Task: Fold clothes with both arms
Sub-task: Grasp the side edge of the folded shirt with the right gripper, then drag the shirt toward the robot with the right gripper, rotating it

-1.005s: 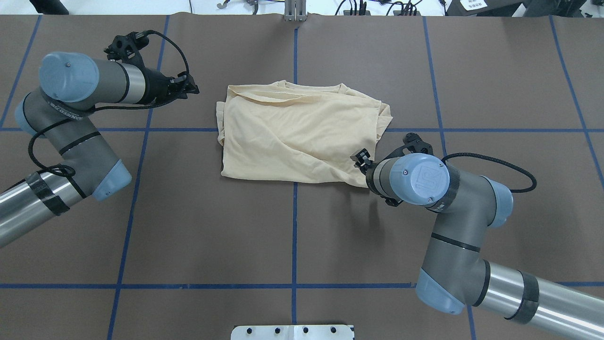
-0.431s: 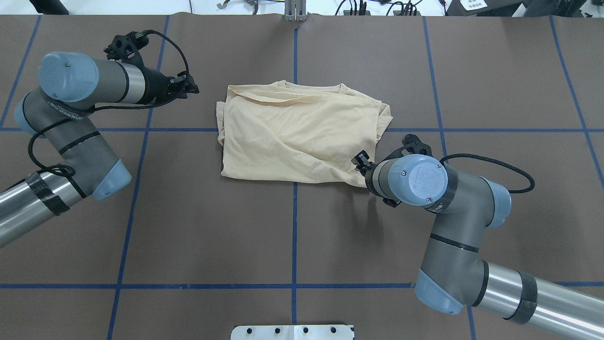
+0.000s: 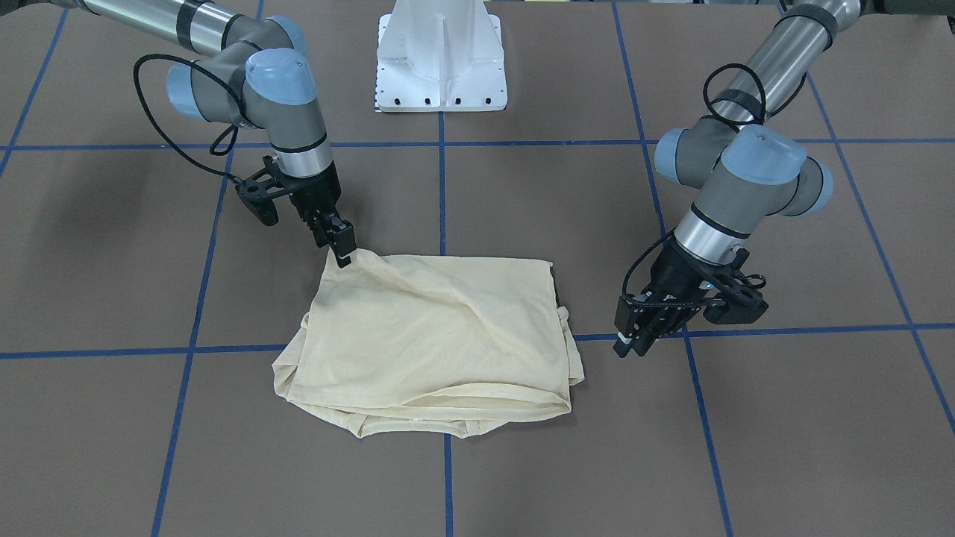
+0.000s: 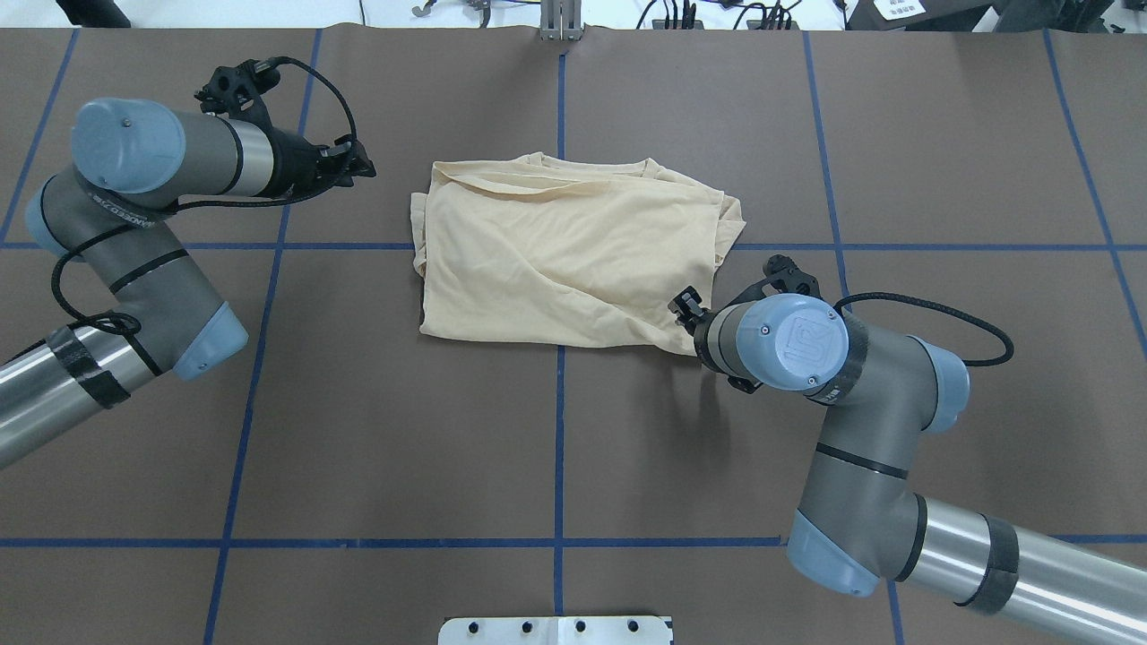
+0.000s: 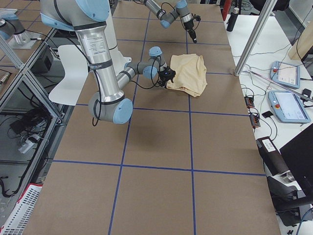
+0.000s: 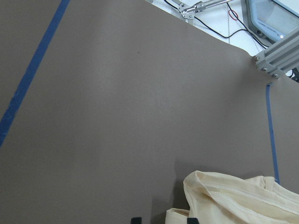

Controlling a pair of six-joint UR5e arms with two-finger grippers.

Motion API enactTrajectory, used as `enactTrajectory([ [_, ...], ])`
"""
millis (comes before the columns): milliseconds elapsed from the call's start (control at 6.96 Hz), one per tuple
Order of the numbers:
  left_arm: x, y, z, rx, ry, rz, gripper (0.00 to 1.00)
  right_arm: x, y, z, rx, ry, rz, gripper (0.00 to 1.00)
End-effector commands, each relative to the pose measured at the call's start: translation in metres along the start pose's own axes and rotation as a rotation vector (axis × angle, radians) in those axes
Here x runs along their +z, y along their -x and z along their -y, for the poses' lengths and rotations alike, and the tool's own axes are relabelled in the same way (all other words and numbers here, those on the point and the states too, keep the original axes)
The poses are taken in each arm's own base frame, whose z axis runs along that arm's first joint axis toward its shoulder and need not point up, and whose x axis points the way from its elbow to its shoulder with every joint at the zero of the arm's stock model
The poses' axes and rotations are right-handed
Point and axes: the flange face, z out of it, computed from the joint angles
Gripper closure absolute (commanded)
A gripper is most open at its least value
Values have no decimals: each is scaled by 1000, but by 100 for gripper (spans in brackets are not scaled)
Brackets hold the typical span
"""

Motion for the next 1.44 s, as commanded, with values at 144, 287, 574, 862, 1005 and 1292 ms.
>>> enactTrajectory([
  [144, 0, 1, 1, -1, -2, 2, 56, 0, 0, 0, -6, 6, -5, 100],
  [287, 0, 3, 1, 0, -1, 4, 56, 1, 0, 1, -13, 10, -9, 100],
  [574, 1, 5, 1, -1, 1, 9, 56, -25, 5, -1, -23, 57, 11, 100],
  [862, 1, 5, 0, 1, 8, 5, 57, -82, -28, 5, -31, 96, 15, 100],
  [1005, -1, 1, -1, 1, 13, -4, 57, -105, -48, -33, -78, 118, -46, 100],
  [1292, -16, -16, -10, 3, 101, -54, 57, -153, -105, -118, -128, 146, -177, 100],
])
